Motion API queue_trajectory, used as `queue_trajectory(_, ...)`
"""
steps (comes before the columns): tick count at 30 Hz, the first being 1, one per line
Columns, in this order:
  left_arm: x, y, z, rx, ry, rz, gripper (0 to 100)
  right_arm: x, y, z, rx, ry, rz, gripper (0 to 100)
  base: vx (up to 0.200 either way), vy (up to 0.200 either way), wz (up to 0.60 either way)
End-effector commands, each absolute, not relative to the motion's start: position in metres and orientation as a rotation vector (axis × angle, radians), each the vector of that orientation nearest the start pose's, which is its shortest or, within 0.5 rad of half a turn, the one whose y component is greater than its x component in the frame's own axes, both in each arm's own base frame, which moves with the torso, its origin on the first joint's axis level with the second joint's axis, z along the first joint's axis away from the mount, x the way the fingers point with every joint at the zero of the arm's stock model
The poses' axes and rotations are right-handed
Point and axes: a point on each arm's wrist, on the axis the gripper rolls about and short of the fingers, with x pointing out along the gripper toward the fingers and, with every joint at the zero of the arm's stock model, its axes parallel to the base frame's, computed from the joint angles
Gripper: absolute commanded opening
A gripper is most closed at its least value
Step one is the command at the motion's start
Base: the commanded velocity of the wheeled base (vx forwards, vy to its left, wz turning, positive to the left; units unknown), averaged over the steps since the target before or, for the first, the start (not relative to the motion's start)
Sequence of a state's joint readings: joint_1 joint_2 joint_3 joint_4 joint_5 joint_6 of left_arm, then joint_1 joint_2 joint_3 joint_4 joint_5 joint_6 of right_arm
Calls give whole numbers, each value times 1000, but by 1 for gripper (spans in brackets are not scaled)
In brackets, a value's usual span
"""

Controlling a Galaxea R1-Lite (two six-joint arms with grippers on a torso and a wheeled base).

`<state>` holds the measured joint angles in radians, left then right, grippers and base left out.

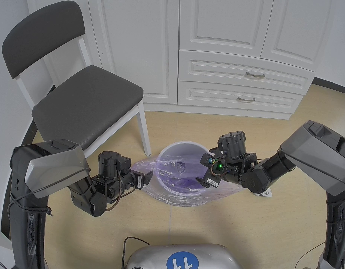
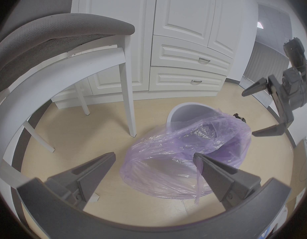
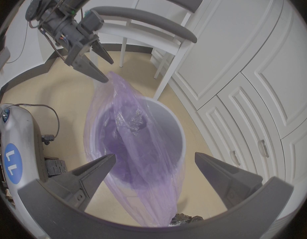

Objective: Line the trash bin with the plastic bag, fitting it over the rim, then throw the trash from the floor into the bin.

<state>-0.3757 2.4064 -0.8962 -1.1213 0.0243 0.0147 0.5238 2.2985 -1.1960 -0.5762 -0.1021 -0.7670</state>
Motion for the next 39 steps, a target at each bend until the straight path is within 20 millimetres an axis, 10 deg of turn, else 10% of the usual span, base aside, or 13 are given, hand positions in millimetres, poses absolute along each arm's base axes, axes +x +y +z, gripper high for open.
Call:
queue_trajectory(1,375,-147,-8,92,380,-348,100,383,218,32,-914,359,594,100,0,0,0)
queue_trajectory(27,378,-145,-9,93,377,-340,100,422,207,-3,-899,391,528,100,0,0,0)
queue_trajectory(28,379,-145,-9,91,375,-339,100,422,207,-3,-899,391,527,0,0,0,0)
queue_trajectory(39,380,-145,-6,89,366,-335,100,429,215,24,-822,321,485,0,0,0,0)
